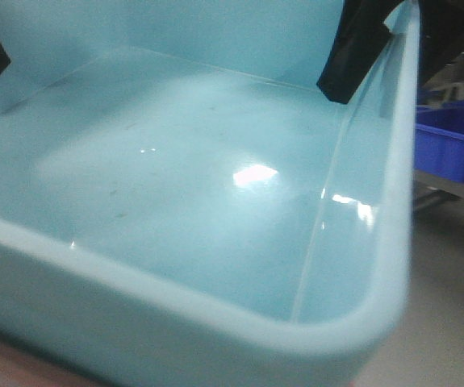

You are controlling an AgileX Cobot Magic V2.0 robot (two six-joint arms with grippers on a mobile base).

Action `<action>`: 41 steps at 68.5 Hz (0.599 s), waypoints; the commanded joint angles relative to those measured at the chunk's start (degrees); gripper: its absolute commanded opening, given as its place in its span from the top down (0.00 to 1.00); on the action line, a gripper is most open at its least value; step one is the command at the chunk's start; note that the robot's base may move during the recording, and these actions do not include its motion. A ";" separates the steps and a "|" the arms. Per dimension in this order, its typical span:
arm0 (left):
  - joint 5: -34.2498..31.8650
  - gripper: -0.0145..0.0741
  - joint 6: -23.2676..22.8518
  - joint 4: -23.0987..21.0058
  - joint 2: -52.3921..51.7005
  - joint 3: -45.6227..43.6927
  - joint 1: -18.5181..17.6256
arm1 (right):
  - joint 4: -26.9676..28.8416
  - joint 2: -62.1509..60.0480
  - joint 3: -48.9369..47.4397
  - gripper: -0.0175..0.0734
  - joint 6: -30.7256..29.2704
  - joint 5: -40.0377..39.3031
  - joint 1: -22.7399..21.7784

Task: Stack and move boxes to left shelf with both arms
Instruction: 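Keep gripping the stacked bins with both grippers as the base approaches the shelf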

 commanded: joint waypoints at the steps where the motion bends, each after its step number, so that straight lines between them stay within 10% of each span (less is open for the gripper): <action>1: -5.59 0.84 4.22 -9.84 -2.15 -2.47 -1.72 | 1.52 -2.00 -2.27 0.74 -4.45 -8.47 0.19; 41: -5.59 0.84 4.22 -9.84 -2.15 -2.47 -1.72 | 1.52 -2.00 -2.27 0.74 -4.45 -8.48 0.19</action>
